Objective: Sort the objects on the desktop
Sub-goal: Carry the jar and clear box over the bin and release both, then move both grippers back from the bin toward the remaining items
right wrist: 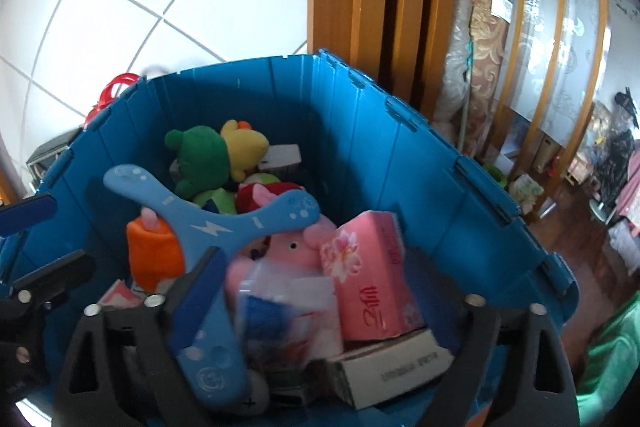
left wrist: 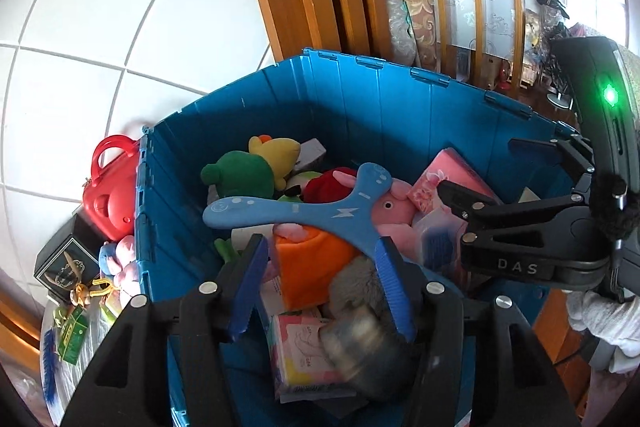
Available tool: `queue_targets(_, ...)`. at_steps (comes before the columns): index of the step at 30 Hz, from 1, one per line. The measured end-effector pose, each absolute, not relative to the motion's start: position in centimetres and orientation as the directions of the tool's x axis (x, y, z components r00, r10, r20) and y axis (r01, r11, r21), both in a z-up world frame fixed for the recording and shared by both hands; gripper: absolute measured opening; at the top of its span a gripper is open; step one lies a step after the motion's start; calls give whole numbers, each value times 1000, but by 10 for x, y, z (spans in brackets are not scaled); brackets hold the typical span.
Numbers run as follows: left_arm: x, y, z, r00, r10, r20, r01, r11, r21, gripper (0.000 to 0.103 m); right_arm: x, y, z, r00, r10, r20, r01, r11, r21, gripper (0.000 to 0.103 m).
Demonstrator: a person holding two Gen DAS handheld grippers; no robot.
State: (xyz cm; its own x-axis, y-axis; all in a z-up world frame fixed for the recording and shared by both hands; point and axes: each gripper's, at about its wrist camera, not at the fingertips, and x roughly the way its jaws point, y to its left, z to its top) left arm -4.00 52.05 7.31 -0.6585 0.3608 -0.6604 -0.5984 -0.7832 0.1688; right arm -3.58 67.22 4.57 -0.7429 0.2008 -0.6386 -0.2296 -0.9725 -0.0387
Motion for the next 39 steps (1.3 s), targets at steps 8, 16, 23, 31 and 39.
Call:
queue_targets(8,-41,511,73,-662,370,-652,-588,-796,146,55,-29,669,50,-738,229,-635,-248,-967,-60,103)
queue_targets(16,-32,492,81,-689,395,-607,-568,-815,115,55,-19,658,59,-755,228,-615,-239,-969,-65,103)
queue_targets(23,-16,437,103,-802,371,-468,-460,-883,88,56,-7,622,84,-819,170,-548,-168,-984,-55,103)
queue_targets(31,-27,338,103,-875,261,-408,-295,-955,22,76,-1,544,112,-893,46,-448,-37,-999,-29,103)
queue_targets(39,-48,218,90,-901,122,-416,-135,-991,2,76,-11,438,120,-912,-93,-399,109,-994,-17,103)
